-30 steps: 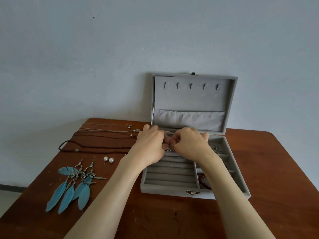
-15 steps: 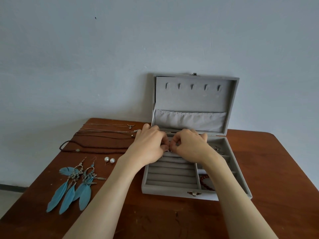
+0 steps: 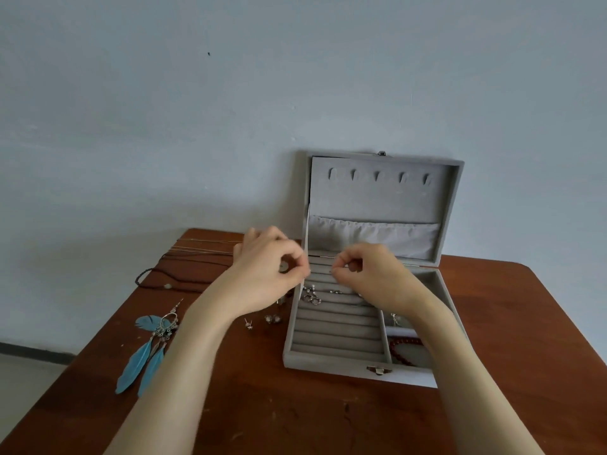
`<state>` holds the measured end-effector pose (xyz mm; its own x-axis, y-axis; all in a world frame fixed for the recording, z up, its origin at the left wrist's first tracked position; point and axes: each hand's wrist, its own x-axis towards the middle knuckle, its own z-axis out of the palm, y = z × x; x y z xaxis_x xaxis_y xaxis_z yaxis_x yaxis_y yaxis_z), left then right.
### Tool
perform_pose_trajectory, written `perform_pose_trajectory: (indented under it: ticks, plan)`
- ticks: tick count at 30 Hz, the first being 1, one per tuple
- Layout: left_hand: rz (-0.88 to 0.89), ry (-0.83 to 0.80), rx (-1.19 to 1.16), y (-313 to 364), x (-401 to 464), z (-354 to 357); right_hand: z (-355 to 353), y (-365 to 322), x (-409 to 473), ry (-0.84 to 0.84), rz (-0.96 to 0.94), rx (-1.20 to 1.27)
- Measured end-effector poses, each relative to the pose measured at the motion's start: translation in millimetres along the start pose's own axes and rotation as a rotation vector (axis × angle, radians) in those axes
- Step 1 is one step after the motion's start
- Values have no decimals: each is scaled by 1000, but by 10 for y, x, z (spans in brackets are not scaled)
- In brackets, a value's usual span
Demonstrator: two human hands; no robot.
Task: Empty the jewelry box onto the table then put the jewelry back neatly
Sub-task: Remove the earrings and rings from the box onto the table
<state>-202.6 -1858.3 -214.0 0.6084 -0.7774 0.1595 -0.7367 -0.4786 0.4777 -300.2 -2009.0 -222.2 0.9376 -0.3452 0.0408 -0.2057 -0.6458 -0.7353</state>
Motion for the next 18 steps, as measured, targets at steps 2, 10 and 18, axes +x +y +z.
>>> perform_pose_trajectory:
  ticks: [2, 10, 18]
  plan:
    - [-75, -70, -1, -183, -181, -103, 36, -160, -56, -42, -67, 19]
    - [-265, -128, 48, -667, -640, -224, 704, -627, -80, -208, -235, -139]
    - [-213, -160, 76, -780, -642, -127, 1010, -679, 54, -237, -200, -494]
